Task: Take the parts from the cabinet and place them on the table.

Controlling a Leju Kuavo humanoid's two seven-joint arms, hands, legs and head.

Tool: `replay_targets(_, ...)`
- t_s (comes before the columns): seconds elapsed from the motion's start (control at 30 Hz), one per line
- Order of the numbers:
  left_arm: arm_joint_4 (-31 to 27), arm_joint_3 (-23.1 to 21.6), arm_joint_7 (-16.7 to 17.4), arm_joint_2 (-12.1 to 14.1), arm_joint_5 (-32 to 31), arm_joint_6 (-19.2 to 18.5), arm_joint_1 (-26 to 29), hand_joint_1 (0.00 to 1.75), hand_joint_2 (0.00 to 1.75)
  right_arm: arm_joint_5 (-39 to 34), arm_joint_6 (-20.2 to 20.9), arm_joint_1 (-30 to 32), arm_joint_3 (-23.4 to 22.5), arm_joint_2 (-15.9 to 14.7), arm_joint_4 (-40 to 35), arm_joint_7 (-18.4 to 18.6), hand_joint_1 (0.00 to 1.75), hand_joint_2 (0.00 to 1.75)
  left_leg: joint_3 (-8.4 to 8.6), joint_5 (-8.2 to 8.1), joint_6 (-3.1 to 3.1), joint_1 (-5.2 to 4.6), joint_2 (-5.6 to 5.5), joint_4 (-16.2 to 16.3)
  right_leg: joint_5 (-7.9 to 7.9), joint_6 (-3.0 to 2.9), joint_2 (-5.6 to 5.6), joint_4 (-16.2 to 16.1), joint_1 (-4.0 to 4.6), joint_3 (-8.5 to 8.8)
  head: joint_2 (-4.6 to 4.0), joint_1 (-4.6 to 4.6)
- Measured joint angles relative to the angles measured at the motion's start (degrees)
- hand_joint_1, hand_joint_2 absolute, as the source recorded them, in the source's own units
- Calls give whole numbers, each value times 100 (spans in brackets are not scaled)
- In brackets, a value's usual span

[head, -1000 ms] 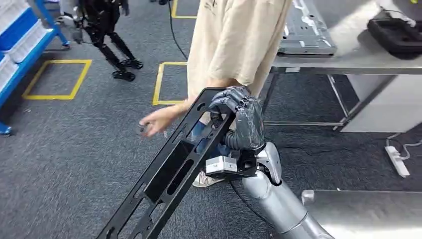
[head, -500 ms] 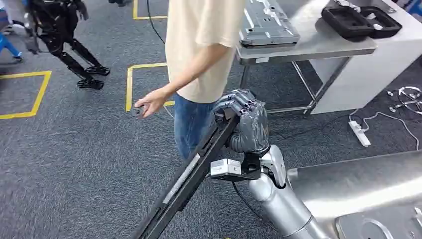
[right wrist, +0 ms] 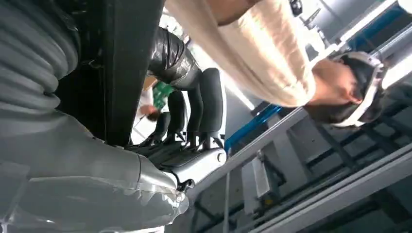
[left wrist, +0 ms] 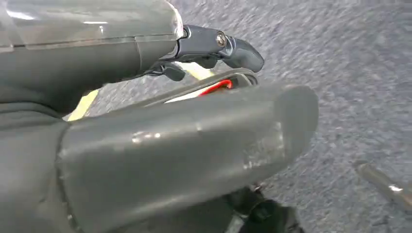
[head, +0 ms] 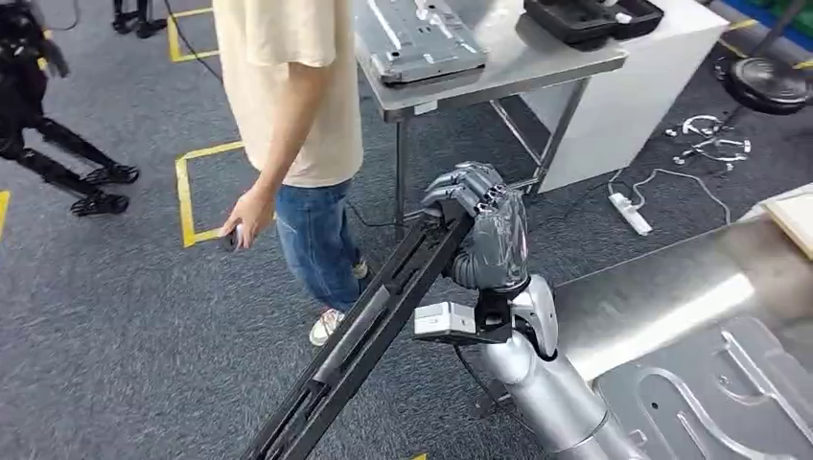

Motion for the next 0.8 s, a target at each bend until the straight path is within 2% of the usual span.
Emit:
replay_targets(0.03, 0, 0, -33, 2, 11, -33, -29, 0, 0, 0, 4, -14, 2, 18, 0, 2, 175, 175, 32, -3, 42, -4, -28, -107, -7, 26, 79, 71, 3, -68, 0, 9)
replay_targets(0.1, 0, 2, -50, 22, 15, -68, -84, 0, 0, -2, 0, 0, 2, 28, -17, -7, 175, 175, 14, 10, 98, -53, 76, -65, 49, 110, 189, 23, -23, -102, 0, 0)
replay_targets(0.13, 0, 2, -72, 15, 11, -72, -105, 0, 0, -2, -9, 7, -2, 20, -20, -4, 175, 175, 23, 47, 160, -37, 166, -98, 81, 161, 285, 8, -33, -121, 0, 0)
replay_targets(0.17, 0, 2, -92, -3, 4, -81, -121, 0, 0, 2, -13, 31, -15, 17, -24, -4, 175, 175, 28, 80, 212, -14, 239, -139, 54, 162, 189, 33, -47, -138, 0, -2)
replay_targets(0.2, -4, 0, -120, -4, -7, -83, -151, 0, 0, 7, -35, 50, -42, 9, -61, -9, 175, 175, 39, 94, 235, -24, 298, -159, -38, 191, -198, 160, 5, -180, 0, 18)
replay_targets(0.23, -4, -2, -131, -18, -20, -85, -158, 0, 0, 15, -44, 51, -44, 4, -72, -9, 175, 175, 46, 94, 281, -42, 371, -162, -229, 219, -409, 467, -3, -328, 0, 13)
replay_targets(0.3, -4, -2, -133, -20, -35, -87, -128, 0, 0, 26, -68, 109, -59, 0, -103, -15, 175, 175, 49, 78, 307, -72, 539, -162, -569, 250, -523, 1225, -22, -695, 0, 15)
replay_targets(0.33, -7, -4, -133, -15, -37, -87, -110, 0, 0, 48, -92, 166, -94, -6, -114, -22, 175, 175, 48, 72, 313, -75, 627, -160, -627, 257, -542, 1482, -23, -829, 0, 18)
replay_targets(0.37, -7, -9, -133, -11, -39, -87, -104, 0, 0, 68, -98, 227, -125, -11, -122, -31, 175, 175, 51, 60, 314, -76, 707, -159, -554, 257, -550, 1480, -23, -829, 0, 18)
replay_targets(0.4, -7, -20, -133, -11, -39, -87, -109, 0, 0, 112, -107, 263, -175, -26, -149, -48, 175, 175, 59, 48, 312, -79, 771, -159, -395, 247, -561, 1272, -21, -721, 0, 18)
replay_targets(0.43, -7, -37, -133, -11, -42, -87, -118, 0, 0, 131, -109, 281, -203, -35, -170, -59, 175, 175, 76, 34, 304, -83, 839, -159, -181, 225, -588, 899, -16, -521, 0, 18)
replay_targets(0.47, -7, -53, -133, -11, -42, -87, -134, 0, 0, 136, -116, 290, -232, -37, -203, -66, 175, 175, 107, 12, 289, -87, 906, -160, 59, 184, -697, 380, 6, -229, 0, 17)
replay_targets(0.5, -7, -61, -133, -13, -42, -87, -155, 0, 0, 138, -131, 288, -262, -37, -241, -66, 175, 175, 133, -10, 270, -97, 964, -165, 51, 140, -961, 40, 57, -76, 0, 18)
replay_targets(0.53, -7, -72, -135, -18, -42, -87, -177, 0, 0, 138, -142, 284, -302, -37, -262, -68, 175, 175, 140, -27, 239, -149, 1012, -159, 27, 86, -1131, -12, 158, -47, 0, 18)
replay_targets(0.57, -7, -92, -135, -18, -44, -89, -196, 0, 0, 138, -157, 288, -330, -39, -284, -68, 175, 175, 154, -34, 221, -146, 1061, -182, 39, 53, -1023, -8, 154, -62, 0, 13)
replay_targets(0.63, -7, -131, -135, -28, -44, -91, -236, 0, 0, 168, -173, 313, -410, -48, -286, -68, 175, 175, 226, -38, 164, -149, 1202, -244, 35, 16, -879, -26, 161, -65, 0, 13)
replay_targets(0.67, -7, -144, -135, -33, -44, -92, -273, 0, 0, 206, -175, 316, -444, -50, -291, -68, 175, 175, 269, -65, 122, -165, 1236, -259, 70, -37, -808, -106, 123, -17, 0, 13)
replay_targets(0.7, -9, -153, -135, -28, -44, -92, -314, 0, 0, 247, -184, 316, -461, -50, -293, -70, 175, 175, 261, -144, 103, -131, 967, -188, 98, -59, -748, -169, 83, 31, 0, 11)
replay_targets(0.73, -9, -160, -138, -28, -44, -94, -325, 0, 0, 289, -199, 289, -470, -50, -289, -66, 175, 175, 159, -298, 99, -118, 729, 42, 108, -79, -678, -189, 68, 45, 0, 9)
replay_targets(0.77, -9, -168, -135, -28, -44, -94, -326, 0, 0, 330, -203, 284, -470, -50, -289, -66, 175, 175, -25, -498, 97, -109, 613, 426, 113, -132, -620, -188, 58, 42, 0, 4)
replay_targets(0.8, -9, -184, -133, -28, -44, -94, -313, 0, 0, 354, -212, 303, -472, -42, -284, -66, 175, 175, -238, -675, 87, -110, 552, 854, 112, -135, -532, -186, 58, 44, 0, 0)
